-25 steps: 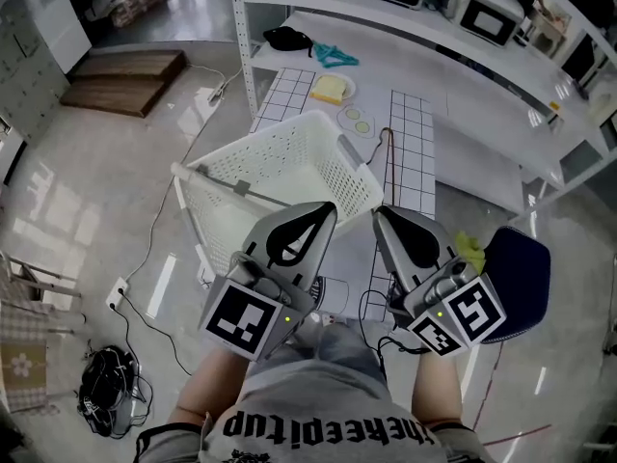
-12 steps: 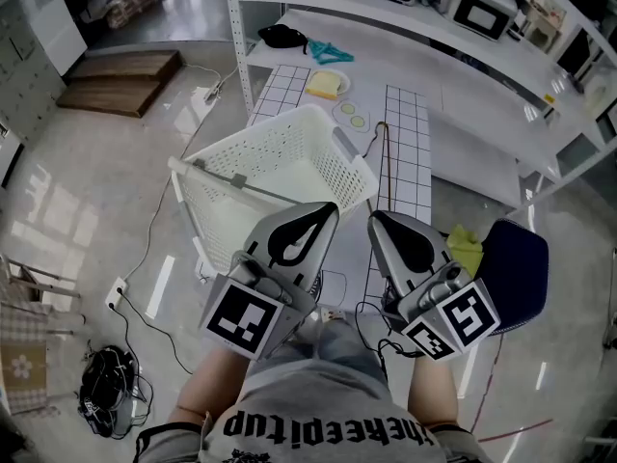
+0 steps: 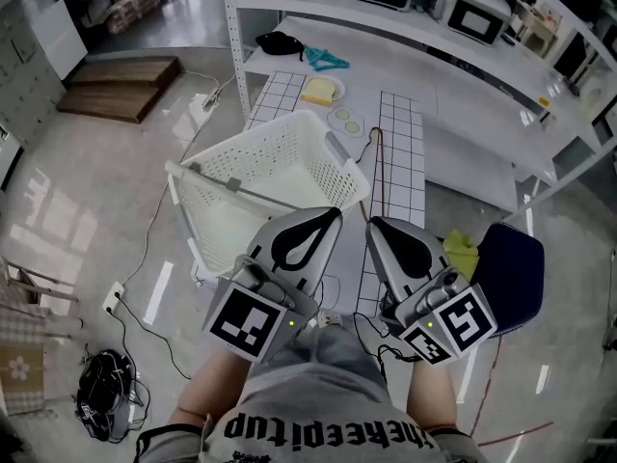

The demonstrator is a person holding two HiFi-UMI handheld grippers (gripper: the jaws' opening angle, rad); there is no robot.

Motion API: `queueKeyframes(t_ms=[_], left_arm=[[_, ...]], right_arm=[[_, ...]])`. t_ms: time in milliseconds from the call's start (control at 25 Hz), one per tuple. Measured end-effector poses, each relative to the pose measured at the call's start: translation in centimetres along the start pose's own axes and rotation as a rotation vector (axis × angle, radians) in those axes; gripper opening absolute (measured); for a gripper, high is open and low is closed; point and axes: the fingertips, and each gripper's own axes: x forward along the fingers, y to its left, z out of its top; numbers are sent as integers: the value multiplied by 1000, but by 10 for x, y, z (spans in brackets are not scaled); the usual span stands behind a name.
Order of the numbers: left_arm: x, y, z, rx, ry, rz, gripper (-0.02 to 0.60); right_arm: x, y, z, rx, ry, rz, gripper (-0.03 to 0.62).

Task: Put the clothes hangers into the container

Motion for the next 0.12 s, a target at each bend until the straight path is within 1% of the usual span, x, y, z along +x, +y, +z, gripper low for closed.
queueKeyframes(t_ms=[120], left_arm=[[4,-5,1,3,-3,-6,25]], right_arm=[[-5,-3,2,-3,-6,-4,-6]])
